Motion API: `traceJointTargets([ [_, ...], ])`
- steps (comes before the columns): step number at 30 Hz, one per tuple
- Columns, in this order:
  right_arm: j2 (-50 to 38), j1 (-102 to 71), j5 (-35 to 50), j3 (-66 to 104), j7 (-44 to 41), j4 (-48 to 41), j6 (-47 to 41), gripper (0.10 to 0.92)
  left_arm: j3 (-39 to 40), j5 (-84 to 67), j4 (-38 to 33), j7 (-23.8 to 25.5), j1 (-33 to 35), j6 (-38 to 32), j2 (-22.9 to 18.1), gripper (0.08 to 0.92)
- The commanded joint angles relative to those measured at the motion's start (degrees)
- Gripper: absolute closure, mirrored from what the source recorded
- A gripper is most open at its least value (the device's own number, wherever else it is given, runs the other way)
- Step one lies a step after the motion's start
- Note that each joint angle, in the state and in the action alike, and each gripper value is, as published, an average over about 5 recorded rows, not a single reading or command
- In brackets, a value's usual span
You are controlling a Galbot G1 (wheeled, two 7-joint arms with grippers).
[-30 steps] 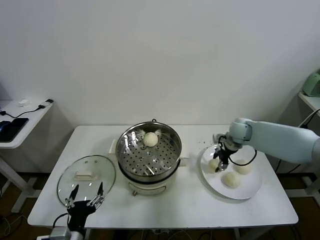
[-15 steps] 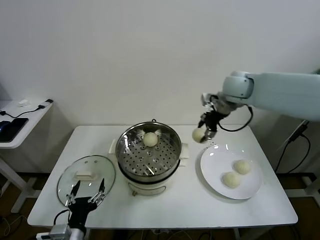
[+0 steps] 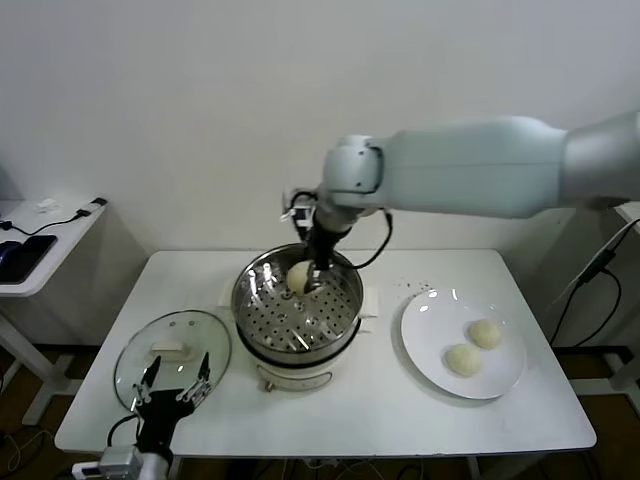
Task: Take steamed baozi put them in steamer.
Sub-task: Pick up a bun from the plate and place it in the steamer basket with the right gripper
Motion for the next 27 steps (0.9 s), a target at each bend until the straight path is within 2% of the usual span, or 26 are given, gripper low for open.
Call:
traceJointTargets([
  [1,10.64,-9.05,-1.06,1.48,3.03,-9.35,-2.13,0.372,-0.05,0.11,-0.12,-0.09,0.46,-0.28,0.19,0.177],
  [13,12.52,-16.15,-6.33,3.14,5.42,-15.75,-2.85,0.372,0.50,0.72,-1.47,-0.28,1.91,-0.72,0.31,0.177],
  [20,12.23,-16.26,-6.66,3.32,5.14,-16.39,-2.74,0.369,0.85,1.12,-2.15,-0.38,2.52,-0.81,-0.02,0.177],
  [22,12.02,-16.09,-6.61,3.34,4.53,-16.15,-2.31,0.347,0.80,1.14,-2.27,-0.41,2.62,-0.83,-0.05,0.177],
  [27,10.52,-14.64,-6.77,3.07,2.24,-14.26,-0.57,0.232,0.55,1.18,-2.43,-0.50,2.92,-0.96,-0.03,0.177],
])
